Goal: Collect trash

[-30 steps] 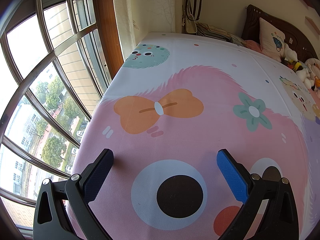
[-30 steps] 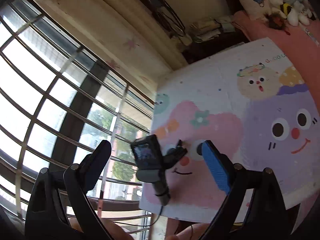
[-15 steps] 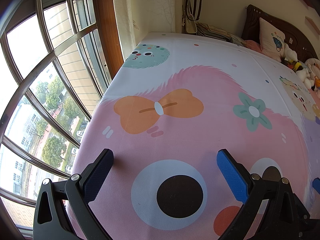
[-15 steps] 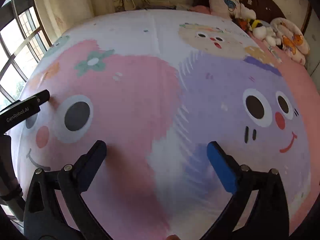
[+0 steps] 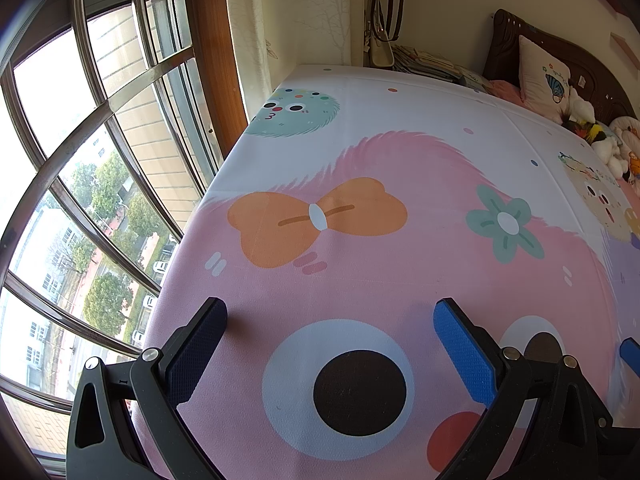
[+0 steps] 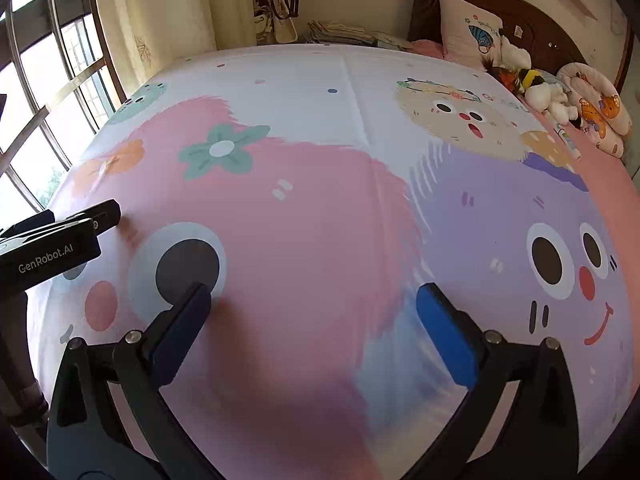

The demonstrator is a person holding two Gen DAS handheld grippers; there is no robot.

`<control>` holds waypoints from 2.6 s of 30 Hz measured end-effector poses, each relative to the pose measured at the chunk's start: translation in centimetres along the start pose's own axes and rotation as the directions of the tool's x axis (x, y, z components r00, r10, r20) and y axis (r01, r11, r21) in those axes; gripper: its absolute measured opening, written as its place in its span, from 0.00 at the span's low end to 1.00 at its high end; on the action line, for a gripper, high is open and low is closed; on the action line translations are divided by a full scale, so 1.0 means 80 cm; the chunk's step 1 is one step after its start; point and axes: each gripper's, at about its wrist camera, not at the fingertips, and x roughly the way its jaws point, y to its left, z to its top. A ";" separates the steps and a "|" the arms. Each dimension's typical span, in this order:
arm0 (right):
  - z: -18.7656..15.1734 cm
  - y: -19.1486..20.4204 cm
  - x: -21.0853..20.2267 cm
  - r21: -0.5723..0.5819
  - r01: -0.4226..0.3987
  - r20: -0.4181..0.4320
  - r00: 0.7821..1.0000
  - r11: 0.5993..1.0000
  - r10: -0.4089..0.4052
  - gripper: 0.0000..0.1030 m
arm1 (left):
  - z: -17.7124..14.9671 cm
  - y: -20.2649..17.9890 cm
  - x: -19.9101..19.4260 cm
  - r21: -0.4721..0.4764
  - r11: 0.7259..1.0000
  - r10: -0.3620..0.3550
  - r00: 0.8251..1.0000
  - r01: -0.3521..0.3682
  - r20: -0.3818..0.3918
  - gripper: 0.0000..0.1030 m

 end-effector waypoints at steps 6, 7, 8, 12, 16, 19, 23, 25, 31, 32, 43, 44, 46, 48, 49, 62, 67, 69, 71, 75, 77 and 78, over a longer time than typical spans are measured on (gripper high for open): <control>0.001 -0.001 0.001 0.001 0.000 0.000 1.000 1.000 0.000 0.99 | 0.000 0.000 0.000 0.000 1.000 0.000 1.000 0.000 0.000 0.99; 0.000 -0.001 0.001 0.001 0.000 0.000 1.000 1.000 0.000 0.99 | 0.000 0.001 0.001 0.000 1.000 0.000 1.000 0.000 0.000 0.99; -0.001 -0.001 0.001 0.001 0.000 0.000 1.000 1.000 0.000 0.99 | 0.000 0.000 0.000 0.000 1.000 0.000 1.000 0.000 0.000 0.99; -0.002 -0.001 0.002 0.001 0.000 -0.001 1.000 1.000 0.000 0.99 | 0.000 0.000 0.001 0.000 1.000 0.000 1.000 0.000 0.000 0.99; 0.001 -0.002 0.001 0.001 0.000 0.000 1.000 1.000 0.000 0.99 | 0.000 0.000 0.000 0.000 1.000 0.000 1.000 0.000 0.000 0.99; 0.001 -0.003 0.001 0.001 0.000 0.000 1.000 1.000 0.000 0.99 | 0.001 0.001 0.002 0.000 1.000 0.000 1.000 0.000 0.000 0.99; -0.001 -0.003 0.002 0.001 -0.001 0.000 1.000 1.000 0.001 0.99 | 0.000 0.000 0.001 0.000 1.000 0.000 1.000 0.000 0.000 0.99; 0.001 -0.003 0.001 0.001 0.000 0.000 1.000 1.000 0.000 0.99 | 0.000 0.000 0.001 0.000 1.000 0.000 1.000 0.000 0.000 0.99; 0.001 -0.003 0.002 0.001 -0.001 0.000 1.000 1.000 0.001 0.99 | 0.000 0.001 0.002 0.000 1.000 0.000 1.000 0.000 0.000 0.99; 0.001 -0.003 0.002 0.001 -0.001 -0.001 1.000 1.000 0.001 0.99 | 0.000 0.000 0.001 0.000 1.000 0.000 1.000 0.000 0.000 0.99; 0.001 -0.005 0.003 0.003 -0.005 -0.002 1.000 1.000 0.005 1.00 | 0.001 0.000 0.002 0.001 1.000 -0.001 1.000 0.001 0.000 0.99; -0.002 -0.005 0.004 0.003 -0.004 -0.003 1.000 1.000 0.004 1.00 | 0.000 0.000 0.001 0.001 1.000 0.000 1.000 0.000 0.000 0.99; 0.001 -0.005 0.004 0.004 -0.005 -0.001 1.000 1.000 0.005 1.00 | 0.000 0.000 0.001 0.001 1.000 -0.001 1.000 0.001 0.000 0.99; 0.001 -0.005 0.004 0.004 -0.005 -0.002 1.000 1.000 0.005 1.00 | 0.000 0.000 0.001 0.001 1.000 -0.001 1.000 0.001 0.000 0.99; 0.001 -0.005 0.004 0.004 -0.005 -0.002 1.000 1.000 0.005 1.00 | 0.000 0.000 0.001 0.001 1.000 -0.001 1.000 0.001 0.000 0.99; 0.000 -0.005 0.005 0.003 -0.005 -0.002 1.000 1.000 0.005 1.00 | 0.000 0.000 0.002 0.001 1.000 -0.001 1.000 0.001 0.000 0.99; 0.002 -0.005 0.004 0.003 -0.005 -0.002 1.000 1.000 0.005 1.00 | 0.000 0.000 0.001 0.001 1.000 -0.001 1.000 0.001 0.000 0.99; 0.002 -0.005 0.004 0.004 -0.005 -0.002 1.000 1.000 0.005 1.00 | 0.000 0.000 0.001 0.001 1.000 -0.001 1.000 0.001 0.000 0.99; -0.001 -0.006 0.005 0.004 -0.005 -0.002 1.000 1.000 0.005 1.00 | 0.000 0.000 0.001 0.001 1.000 -0.001 1.000 0.001 0.000 0.99; 0.002 -0.005 0.005 0.004 -0.005 -0.002 1.000 1.000 0.005 1.00 | 0.000 0.000 0.001 0.001 1.000 -0.001 1.000 0.001 0.000 0.99; 0.000 -0.005 0.005 0.003 -0.005 -0.002 1.000 1.000 0.005 1.00 | 0.000 0.000 0.000 0.001 1.000 -0.001 1.000 0.001 0.000 0.99; -0.002 -0.005 0.006 0.004 -0.005 -0.002 1.000 1.000 0.005 1.00 | 0.000 0.000 0.001 0.001 1.000 -0.001 1.000 0.001 0.000 0.99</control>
